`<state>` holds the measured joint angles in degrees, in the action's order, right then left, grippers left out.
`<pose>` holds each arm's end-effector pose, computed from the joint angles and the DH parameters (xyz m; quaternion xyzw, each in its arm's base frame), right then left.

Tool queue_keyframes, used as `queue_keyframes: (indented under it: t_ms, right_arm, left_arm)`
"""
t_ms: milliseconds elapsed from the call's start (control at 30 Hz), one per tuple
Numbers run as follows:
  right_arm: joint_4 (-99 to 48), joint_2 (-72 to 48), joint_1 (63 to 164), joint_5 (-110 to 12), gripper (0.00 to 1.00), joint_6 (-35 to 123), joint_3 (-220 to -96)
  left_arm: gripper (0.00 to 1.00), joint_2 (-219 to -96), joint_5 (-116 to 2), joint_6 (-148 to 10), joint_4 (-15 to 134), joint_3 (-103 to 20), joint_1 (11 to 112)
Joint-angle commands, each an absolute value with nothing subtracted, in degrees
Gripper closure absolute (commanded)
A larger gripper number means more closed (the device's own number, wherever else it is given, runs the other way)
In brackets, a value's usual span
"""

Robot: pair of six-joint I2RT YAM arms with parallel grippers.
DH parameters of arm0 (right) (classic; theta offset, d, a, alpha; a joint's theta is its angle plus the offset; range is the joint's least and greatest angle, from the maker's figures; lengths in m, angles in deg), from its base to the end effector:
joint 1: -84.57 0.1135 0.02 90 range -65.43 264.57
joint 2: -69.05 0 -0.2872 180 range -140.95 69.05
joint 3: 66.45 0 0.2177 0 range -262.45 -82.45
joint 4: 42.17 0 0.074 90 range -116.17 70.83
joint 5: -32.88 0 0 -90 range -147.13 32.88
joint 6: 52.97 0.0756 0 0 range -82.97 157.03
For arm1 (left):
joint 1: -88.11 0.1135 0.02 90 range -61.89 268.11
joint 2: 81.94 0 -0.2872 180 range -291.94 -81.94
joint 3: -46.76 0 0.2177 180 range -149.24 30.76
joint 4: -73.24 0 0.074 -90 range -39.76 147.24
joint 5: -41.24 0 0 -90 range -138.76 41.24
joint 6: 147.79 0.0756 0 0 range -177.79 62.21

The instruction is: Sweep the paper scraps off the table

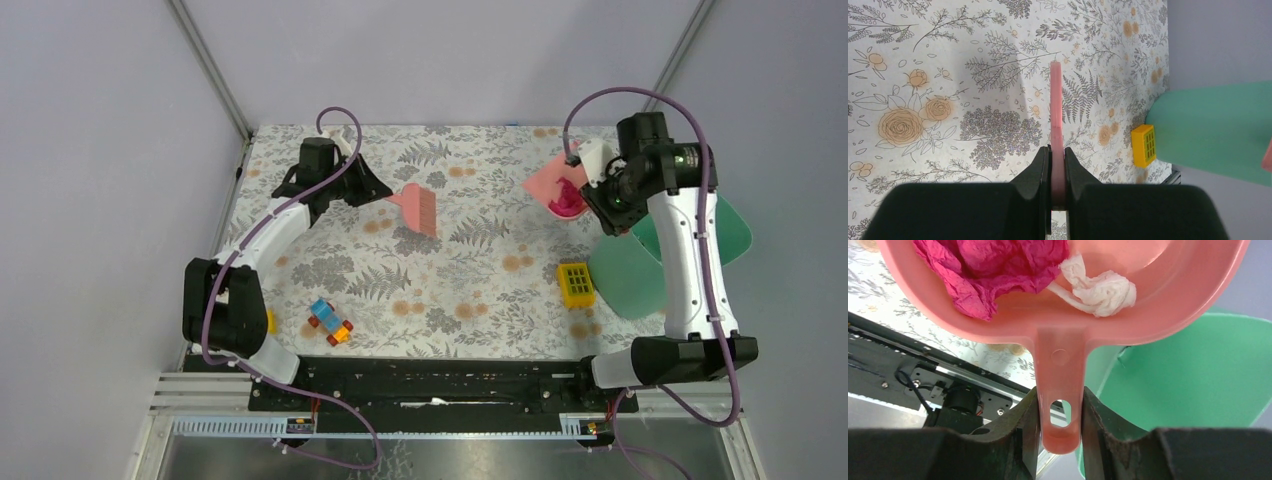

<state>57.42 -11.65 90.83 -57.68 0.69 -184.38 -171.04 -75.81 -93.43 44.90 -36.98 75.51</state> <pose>0.2151 0.0229 0.3961 -0.3516 0.9051 -0.0666 0.2295 0.3339 -0.1099 0.3019 -0.0631 0.8620 -0.3756 0.3344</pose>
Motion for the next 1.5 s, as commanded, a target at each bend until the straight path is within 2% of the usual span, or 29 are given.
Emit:
queue_keyframes:
  t_ms: [0, 500, 967, 1133, 1333, 1467]
  right_arm:
    - [58.9, -9.0, 85.8, -57.2, 1.0, -4.7, -187.8]
    - [58.9, -9.5, 70.5, -55.4, 1.0, -8.5, -192.2]
    - [58.9, -12.1, 49.5, -56.8, 1.0, -24.9, -196.0]
    - [58.9, -12.2, 45.1, -61.5, 1.0, -32.3, -193.3]
    - [58.3, -13.0, 44.7, -67.5, 1.0, -41.2, -193.6]
    - [51.7, -13.4, 44.8, -74.0, 1.0, -47.5, -191.9]
  left_arm:
    - [1.0, -171.5, -78.4, -93.8, 47.8, -37.5, 75.8]
    - [1.0, -172.1, -80.2, -94.5, 48.0, -37.6, 75.8]
    - [1.0, -172.0, -80.6, -94.4, 47.8, -37.8, 75.8]
    - [1.0, -171.8, -80.8, -94.5, 47.8, -37.8, 75.8]
    - [1.0, -171.5, -81.0, -94.5, 47.8, -37.8, 75.8]
    - [1.0, -171.7, -81.2, -94.7, 47.8, -37.8, 75.8]
